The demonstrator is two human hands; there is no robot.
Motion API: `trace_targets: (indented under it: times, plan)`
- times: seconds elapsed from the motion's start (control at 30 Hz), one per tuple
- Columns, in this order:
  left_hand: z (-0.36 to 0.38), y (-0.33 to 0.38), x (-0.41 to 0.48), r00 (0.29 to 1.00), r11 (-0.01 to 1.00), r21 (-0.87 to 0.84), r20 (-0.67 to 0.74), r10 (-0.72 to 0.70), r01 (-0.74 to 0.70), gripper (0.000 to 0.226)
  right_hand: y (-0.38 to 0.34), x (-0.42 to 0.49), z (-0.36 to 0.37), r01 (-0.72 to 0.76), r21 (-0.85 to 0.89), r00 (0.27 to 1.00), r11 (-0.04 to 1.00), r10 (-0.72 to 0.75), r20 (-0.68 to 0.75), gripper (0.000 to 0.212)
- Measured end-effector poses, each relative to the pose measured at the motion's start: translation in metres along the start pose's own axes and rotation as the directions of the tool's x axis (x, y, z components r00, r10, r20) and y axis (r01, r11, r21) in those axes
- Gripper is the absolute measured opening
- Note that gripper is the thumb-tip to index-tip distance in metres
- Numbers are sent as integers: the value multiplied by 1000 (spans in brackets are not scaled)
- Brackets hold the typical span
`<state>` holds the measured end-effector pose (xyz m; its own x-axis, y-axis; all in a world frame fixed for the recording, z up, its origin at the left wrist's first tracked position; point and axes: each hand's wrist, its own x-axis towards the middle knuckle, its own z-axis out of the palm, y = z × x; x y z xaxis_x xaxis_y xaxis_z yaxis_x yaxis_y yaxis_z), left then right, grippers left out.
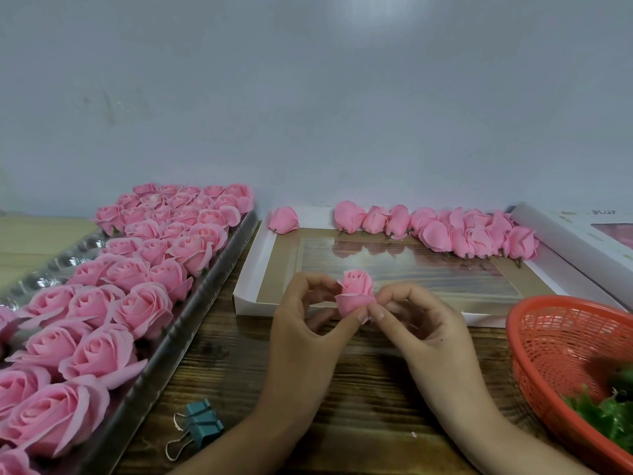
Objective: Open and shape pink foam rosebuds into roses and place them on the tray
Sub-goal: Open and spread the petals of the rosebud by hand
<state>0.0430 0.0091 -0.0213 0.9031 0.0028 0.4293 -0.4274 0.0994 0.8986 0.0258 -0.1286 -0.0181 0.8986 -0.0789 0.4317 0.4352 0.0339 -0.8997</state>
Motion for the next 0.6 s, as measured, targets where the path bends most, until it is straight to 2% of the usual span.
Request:
trace_targets:
  times: [0.2,0.43,0.6]
  plan:
    - [0,4,-2,997,998,19,54,-54,53,36,-2,-2,0,11,-82,1000,997,-13,-17,8]
    - [1,5,-2,990,992,-19,79,-119,121,35,-2,-2,0,-9,-42,999,999,7,-44,17]
    - [3,7,-4,987,993,-50,122,-104,111,34,-1,-1,2,-63,-4,997,998,62,-53,42]
